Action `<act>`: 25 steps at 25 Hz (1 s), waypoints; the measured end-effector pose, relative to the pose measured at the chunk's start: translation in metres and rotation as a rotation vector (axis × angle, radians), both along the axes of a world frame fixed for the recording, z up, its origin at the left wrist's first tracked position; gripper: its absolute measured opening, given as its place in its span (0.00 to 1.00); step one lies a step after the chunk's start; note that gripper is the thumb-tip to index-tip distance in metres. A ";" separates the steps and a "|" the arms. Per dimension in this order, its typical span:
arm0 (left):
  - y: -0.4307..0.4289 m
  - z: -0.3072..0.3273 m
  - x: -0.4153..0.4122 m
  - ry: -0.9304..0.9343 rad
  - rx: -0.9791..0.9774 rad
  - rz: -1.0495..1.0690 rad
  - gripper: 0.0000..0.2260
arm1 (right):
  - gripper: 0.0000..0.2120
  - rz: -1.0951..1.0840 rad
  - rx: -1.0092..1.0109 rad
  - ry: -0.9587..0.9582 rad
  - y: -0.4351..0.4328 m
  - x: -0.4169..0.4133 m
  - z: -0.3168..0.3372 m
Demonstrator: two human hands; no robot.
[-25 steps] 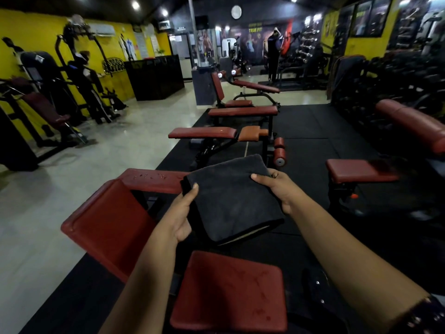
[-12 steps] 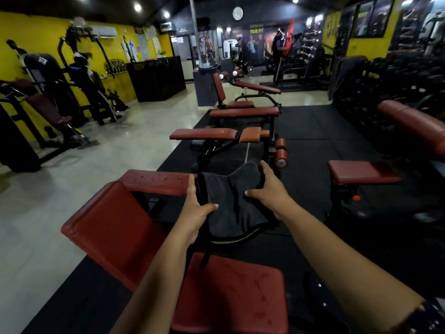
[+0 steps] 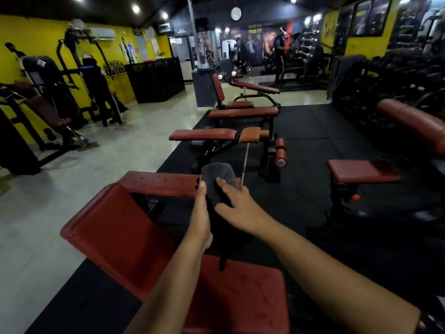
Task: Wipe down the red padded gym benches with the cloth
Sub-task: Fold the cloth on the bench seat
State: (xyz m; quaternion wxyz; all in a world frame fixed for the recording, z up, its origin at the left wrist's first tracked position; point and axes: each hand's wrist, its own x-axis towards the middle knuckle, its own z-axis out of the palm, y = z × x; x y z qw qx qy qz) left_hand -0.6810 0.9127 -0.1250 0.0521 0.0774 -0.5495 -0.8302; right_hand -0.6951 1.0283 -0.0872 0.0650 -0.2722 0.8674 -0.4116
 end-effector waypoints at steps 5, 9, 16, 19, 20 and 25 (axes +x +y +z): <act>-0.008 0.007 -0.007 0.066 -0.150 0.170 0.20 | 0.40 0.053 0.170 0.278 -0.011 0.028 -0.024; -0.025 0.003 -0.012 -0.080 0.010 0.174 0.32 | 0.37 0.104 0.223 0.425 -0.016 0.035 -0.054; -0.034 0.001 -0.012 -0.127 0.188 0.128 0.32 | 0.28 0.182 0.026 0.565 -0.012 0.031 -0.087; -0.032 -0.001 -0.010 -0.131 0.174 0.193 0.37 | 0.18 -0.004 -0.369 0.422 -0.008 0.024 -0.091; -0.033 -0.002 -0.010 -0.115 0.183 0.225 0.35 | 0.18 -0.221 -0.459 0.295 -0.006 0.016 -0.098; -0.030 -0.007 -0.015 -0.172 0.199 0.172 0.34 | 0.39 -0.379 -0.566 -1.265 0.005 0.016 -0.116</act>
